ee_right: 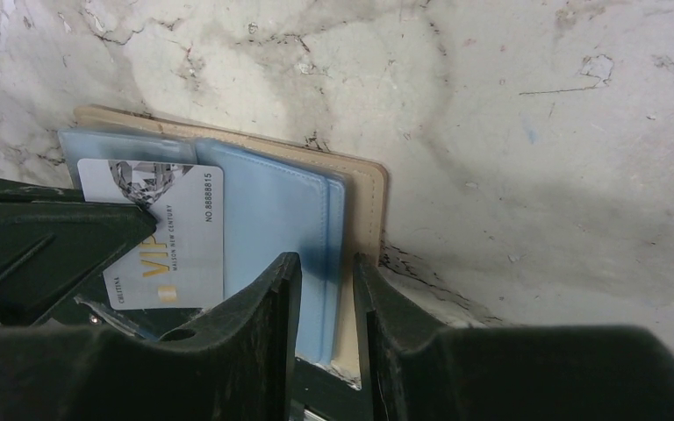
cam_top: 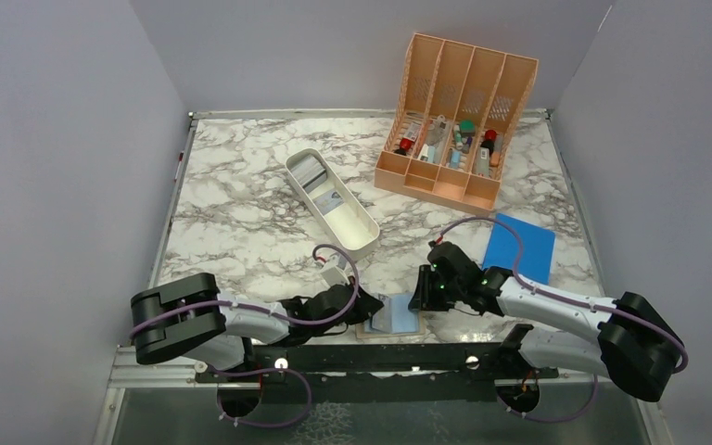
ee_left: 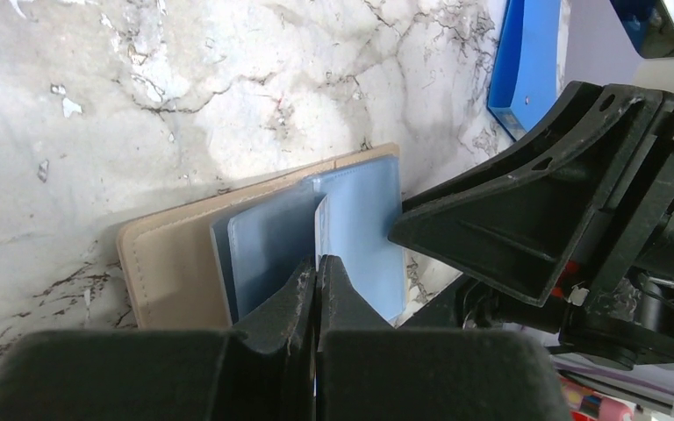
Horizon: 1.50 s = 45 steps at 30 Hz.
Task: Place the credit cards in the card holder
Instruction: Insert the credit card into the card holder.
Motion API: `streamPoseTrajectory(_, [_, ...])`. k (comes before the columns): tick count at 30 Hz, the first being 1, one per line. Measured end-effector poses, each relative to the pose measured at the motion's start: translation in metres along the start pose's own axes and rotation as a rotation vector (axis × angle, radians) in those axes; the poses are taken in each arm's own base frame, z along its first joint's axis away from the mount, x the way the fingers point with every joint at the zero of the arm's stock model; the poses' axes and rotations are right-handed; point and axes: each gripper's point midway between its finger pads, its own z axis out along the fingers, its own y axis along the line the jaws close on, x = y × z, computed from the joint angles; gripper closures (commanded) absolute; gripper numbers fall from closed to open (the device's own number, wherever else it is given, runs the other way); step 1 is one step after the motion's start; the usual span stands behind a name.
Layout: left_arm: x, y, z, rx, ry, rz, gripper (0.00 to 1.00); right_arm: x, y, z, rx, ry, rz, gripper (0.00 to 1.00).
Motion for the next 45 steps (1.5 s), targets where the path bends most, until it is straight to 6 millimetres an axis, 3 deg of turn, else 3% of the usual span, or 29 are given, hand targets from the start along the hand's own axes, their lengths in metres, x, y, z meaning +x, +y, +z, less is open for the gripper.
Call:
streamPoseTrajectory(22, [0.000, 0.012, -0.005, -0.015, -0.045, -0.097, 1.00, 0.000, 0.000, 0.000, -0.015, -0.014, -0.001, 0.67])
streamPoseTrajectory(36, [0.006, -0.005, 0.001, 0.013, -0.042, -0.021, 1.00, 0.001, 0.000, -0.001, -0.018, -0.019, 0.006, 0.67])
streamPoseTrajectory(42, [0.010, -0.001, 0.002, -0.002, -0.035, 0.006, 0.72, 0.000, 0.000, -0.001, -0.020, -0.020, 0.006, 0.67])
streamPoseTrajectory(45, [0.010, 0.000, 0.002, -0.002, -0.035, 0.016, 0.76, 0.000, 0.000, -0.001, -0.020, -0.020, 0.005, 0.67])
